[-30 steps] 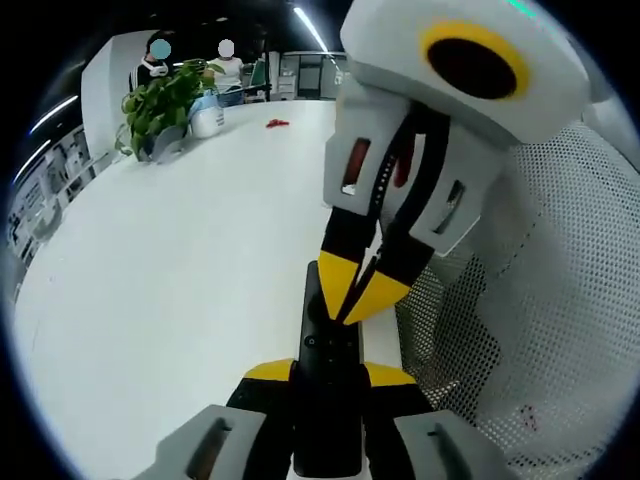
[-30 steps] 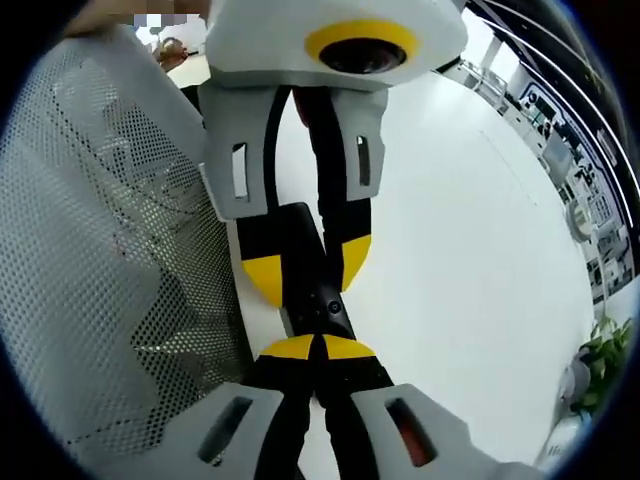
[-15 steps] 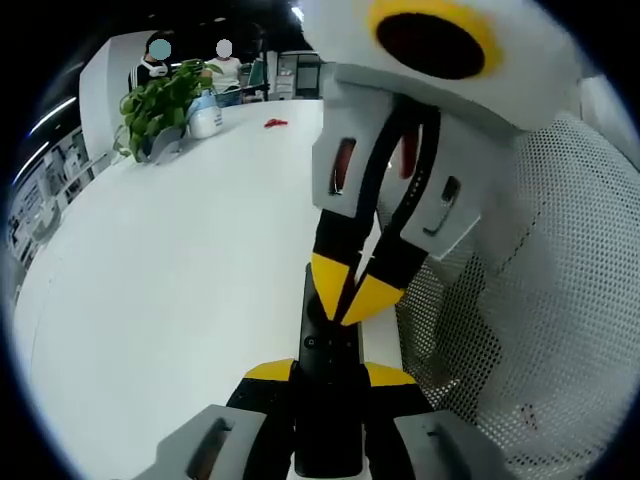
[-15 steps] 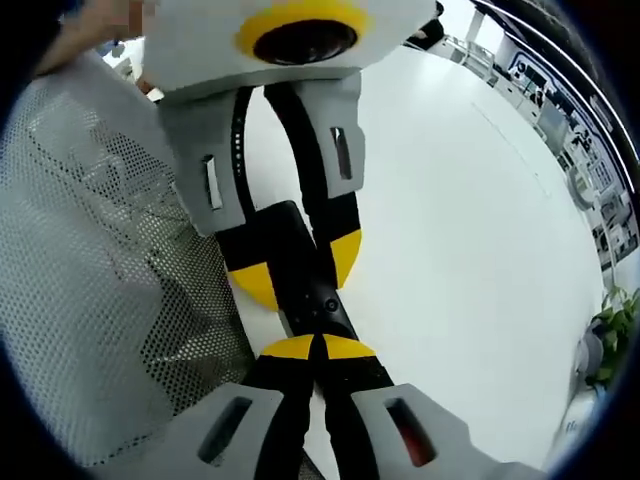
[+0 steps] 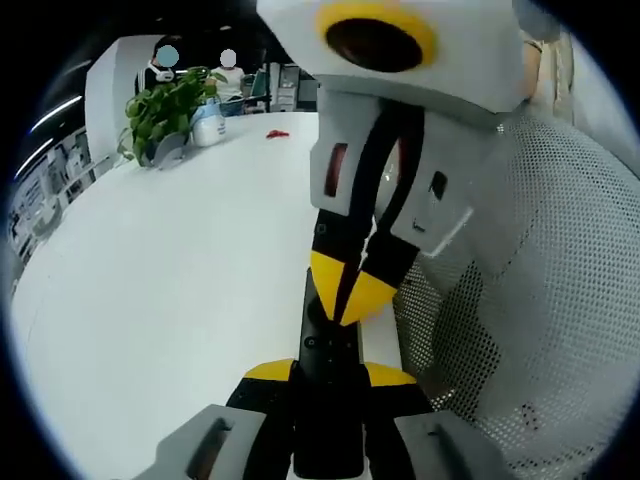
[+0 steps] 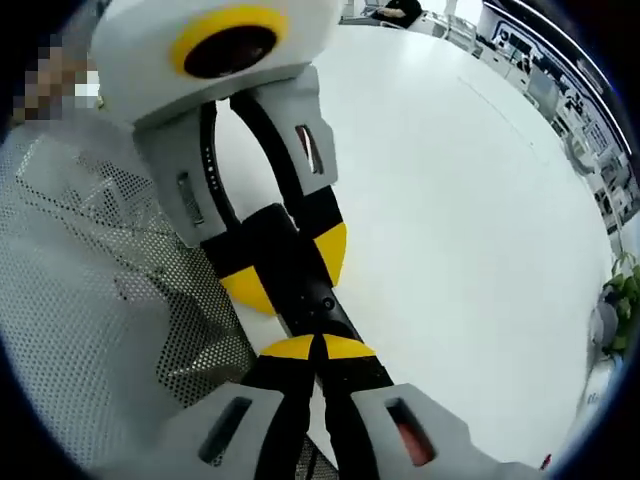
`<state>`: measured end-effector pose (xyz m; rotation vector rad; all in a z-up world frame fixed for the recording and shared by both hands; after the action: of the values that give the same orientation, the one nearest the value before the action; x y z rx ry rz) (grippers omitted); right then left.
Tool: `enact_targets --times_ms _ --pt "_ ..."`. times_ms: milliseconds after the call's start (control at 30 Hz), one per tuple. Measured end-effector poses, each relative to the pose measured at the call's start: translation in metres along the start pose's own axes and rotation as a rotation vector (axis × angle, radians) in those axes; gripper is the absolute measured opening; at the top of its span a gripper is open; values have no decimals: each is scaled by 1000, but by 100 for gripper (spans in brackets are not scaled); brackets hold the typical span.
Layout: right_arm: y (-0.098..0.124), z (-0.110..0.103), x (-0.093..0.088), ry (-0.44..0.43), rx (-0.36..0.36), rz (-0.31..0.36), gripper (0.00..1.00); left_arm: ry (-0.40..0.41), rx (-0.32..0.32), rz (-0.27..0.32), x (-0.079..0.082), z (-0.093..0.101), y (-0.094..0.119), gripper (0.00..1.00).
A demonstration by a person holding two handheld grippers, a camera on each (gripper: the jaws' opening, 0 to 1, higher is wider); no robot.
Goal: Press the specified remote control buttons in sequence, fully releasing each button before pressing the next.
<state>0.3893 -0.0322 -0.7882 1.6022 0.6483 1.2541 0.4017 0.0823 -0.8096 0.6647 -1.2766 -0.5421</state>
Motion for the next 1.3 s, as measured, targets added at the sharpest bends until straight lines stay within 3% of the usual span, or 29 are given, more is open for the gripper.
enact_targets --times_ms 67,233,333,433,633,867,1300 --pt "1 1 -3 11 0 20 0 -3 1 0 0 0 0 24" --pt "-1 -1 6 133 -46 -17 0 -7 4 -2 0 1 0 24" --pt "-2 -3 7 164 -54 -27 0 -10 3 -3 0 0 0 24" --pt "-1 -2 6 163 -52 -22 0 -10 1 -4 0 0 0 24" --pt "-1 3 5 84 -26 4 0 -12 1 -4 0 0 0 24" --pt "-3 0 9 148 -44 -26 0 -19 2 -8 0 0 0 24" --pt "-2 -1 7 134 -48 -28 0 -14 -3 -7 1 -1 0 24"
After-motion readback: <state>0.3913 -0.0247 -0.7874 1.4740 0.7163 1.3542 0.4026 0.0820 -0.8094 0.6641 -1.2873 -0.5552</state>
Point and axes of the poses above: the point that each gripper's makers call its tool centre point, and the gripper's own axes: y roughly backward along the fingers, z roughly to its right, x roughly out of its top, the point moved 9 cm from there along y, roughly backward along the fingers, and after that the axes turned 5 degrees about y, right-handed, at the moved point
